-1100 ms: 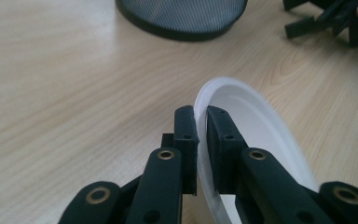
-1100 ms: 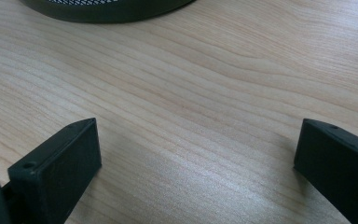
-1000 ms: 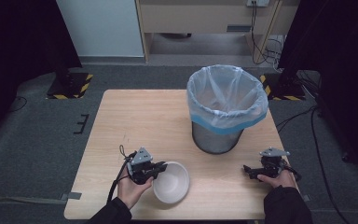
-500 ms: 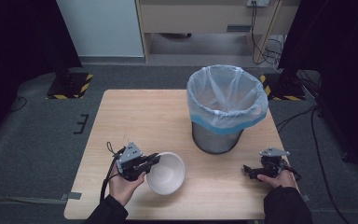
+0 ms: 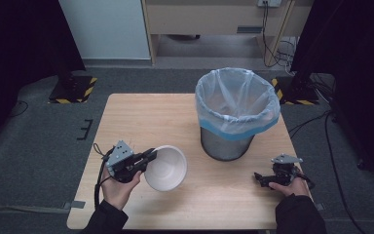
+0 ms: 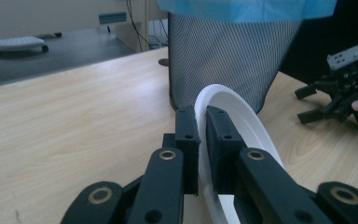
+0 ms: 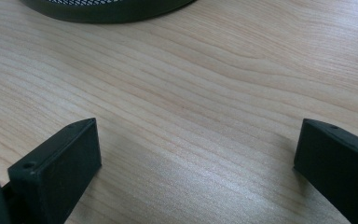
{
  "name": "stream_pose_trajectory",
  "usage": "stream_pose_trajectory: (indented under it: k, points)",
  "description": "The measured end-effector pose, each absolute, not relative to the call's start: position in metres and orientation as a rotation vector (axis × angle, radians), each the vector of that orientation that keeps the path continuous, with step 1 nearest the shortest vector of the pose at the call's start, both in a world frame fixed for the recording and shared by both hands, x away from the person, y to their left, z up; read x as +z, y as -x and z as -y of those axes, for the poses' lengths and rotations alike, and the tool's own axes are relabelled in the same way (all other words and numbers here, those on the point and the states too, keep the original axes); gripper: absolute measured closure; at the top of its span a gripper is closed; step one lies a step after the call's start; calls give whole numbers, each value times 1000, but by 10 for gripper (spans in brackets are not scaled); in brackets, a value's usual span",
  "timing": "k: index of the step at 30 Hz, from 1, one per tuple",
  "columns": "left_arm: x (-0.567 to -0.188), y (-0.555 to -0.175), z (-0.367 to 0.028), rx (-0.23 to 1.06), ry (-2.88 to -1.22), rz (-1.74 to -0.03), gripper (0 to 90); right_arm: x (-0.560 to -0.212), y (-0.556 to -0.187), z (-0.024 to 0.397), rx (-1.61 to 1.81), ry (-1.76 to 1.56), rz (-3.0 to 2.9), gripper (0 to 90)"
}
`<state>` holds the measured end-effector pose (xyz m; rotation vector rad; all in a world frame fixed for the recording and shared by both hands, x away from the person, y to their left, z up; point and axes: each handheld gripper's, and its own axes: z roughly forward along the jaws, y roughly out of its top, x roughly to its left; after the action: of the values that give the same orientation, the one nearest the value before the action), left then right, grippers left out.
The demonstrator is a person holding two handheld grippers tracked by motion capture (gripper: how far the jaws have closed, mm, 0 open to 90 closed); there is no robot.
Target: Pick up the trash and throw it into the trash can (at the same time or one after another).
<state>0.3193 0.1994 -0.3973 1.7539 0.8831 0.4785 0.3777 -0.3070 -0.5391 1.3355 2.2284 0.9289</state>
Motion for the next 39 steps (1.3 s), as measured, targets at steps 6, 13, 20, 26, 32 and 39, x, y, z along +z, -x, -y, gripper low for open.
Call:
stream_pose_trajectory:
  k: [6,13,20,26,32,39]
  points:
    - [-380,-320,-204,521,-1708,-866,835,-539,-378,307,929,-1335,-2228,7]
    - [-354,-326,-208,573,-1654,-845,835,-539,-378,307,928,-1338,-2226,7]
    - [-326,-333,-211,607,-1582,-830,835,-539,-378,307,928,-1338,-2227,7]
    - [-307,-339,-214,630,-1533,-816,835,-539,-378,307,928,-1337,-2226,7]
    - [-291,-345,-216,641,-1489,-811,835,-539,-378,307,928,-1338,-2226,7]
    - [-268,-352,-208,675,-1468,-777,835,-539,-378,307,928,-1338,-2227,7]
